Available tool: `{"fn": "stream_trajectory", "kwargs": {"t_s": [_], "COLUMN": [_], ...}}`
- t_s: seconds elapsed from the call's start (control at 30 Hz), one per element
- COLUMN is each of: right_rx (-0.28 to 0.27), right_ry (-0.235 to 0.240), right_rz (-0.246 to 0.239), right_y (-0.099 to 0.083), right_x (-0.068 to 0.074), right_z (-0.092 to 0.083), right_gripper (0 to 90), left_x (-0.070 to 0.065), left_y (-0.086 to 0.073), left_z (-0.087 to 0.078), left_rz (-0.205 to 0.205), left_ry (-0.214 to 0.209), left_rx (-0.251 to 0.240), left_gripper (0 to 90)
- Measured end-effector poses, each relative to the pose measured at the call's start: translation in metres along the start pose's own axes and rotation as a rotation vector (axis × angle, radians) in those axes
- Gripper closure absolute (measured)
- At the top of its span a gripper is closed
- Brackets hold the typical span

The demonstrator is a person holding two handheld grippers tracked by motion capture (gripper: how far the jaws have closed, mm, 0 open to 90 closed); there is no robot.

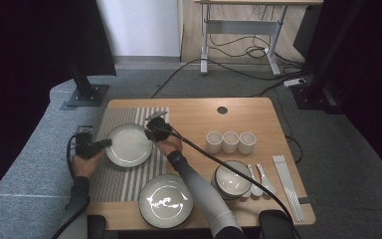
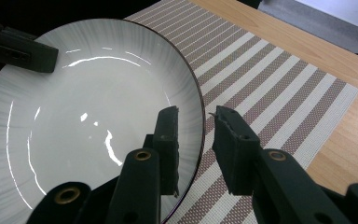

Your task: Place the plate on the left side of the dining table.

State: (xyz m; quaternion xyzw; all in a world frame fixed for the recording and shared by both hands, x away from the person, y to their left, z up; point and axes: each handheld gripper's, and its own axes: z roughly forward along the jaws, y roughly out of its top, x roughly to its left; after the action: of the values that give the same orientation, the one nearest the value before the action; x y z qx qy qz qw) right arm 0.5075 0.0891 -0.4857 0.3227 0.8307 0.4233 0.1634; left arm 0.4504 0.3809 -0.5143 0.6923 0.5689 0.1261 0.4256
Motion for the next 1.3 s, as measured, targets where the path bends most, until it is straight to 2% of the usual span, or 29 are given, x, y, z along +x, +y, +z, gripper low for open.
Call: {"fn": "stream_trajectory", "kwargs": {"t_s": [0.2,0.37,0.47,0.53,0.57,0.6,0.67,0.7,0.77,0.97,1.1,1.3], "right_rx": [0.004,0.005,0.006,0.008,0.008,0.008,0.010,0.009,0.010,0.007,0.004,0.003], "right_ry": [0.001,-0.001,-0.001,-0.001,0.000,0.000,0.000,-0.001,-0.001,0.000,-0.001,-0.003], "right_rz": [-0.002,-0.004,-0.005,-0.004,-0.004,-0.006,-0.007,-0.006,-0.006,-0.007,-0.008,-0.007], "right_y": [-0.001,-0.001,-0.001,-0.002,-0.002,-0.002,-0.003,-0.003,-0.002,-0.002,0.000,0.001], "right_x": [0.000,0.000,0.000,0.000,0.000,0.000,0.000,0.000,0.000,0.000,-0.001,-0.002], "right_z": [0.001,0.001,0.001,0.001,0.001,0.001,0.001,0.001,0.000,0.000,-0.002,-0.004], "right_gripper": [70.1,70.0,70.0,70.0,70.0,69.7,69.3,69.2,69.0,67.5,66.5,65.5], "left_x": [0.000,0.000,0.003,0.004,0.003,0.004,0.006,0.005,0.003,0.001,-0.001,-0.006], "left_y": [0.000,-0.001,-0.004,-0.005,-0.005,-0.004,-0.003,-0.001,0.000,0.000,0.002,0.007], "left_z": [0.001,0.003,0.004,0.005,0.005,0.005,-0.001,-0.004,-0.007,-0.010,-0.012,-0.014], "left_rz": [0.000,0.011,-0.004,0.007,0.021,0.022,0.001,0.005,0.026,0.038,0.042,0.064], "left_ry": [0.012,0.056,0.050,0.067,0.090,0.095,0.081,0.079,0.092,0.083,0.077,0.078], "left_rx": [0.006,0.020,0.020,0.023,0.020,0.011,-0.048,-0.056,-0.059,-0.097,-0.107,-0.122], "left_gripper": [83.2,82.6,82.1,81.2,79.9,77.2,67.3,65.6,62.4,46.6,39.1,35.0]}}
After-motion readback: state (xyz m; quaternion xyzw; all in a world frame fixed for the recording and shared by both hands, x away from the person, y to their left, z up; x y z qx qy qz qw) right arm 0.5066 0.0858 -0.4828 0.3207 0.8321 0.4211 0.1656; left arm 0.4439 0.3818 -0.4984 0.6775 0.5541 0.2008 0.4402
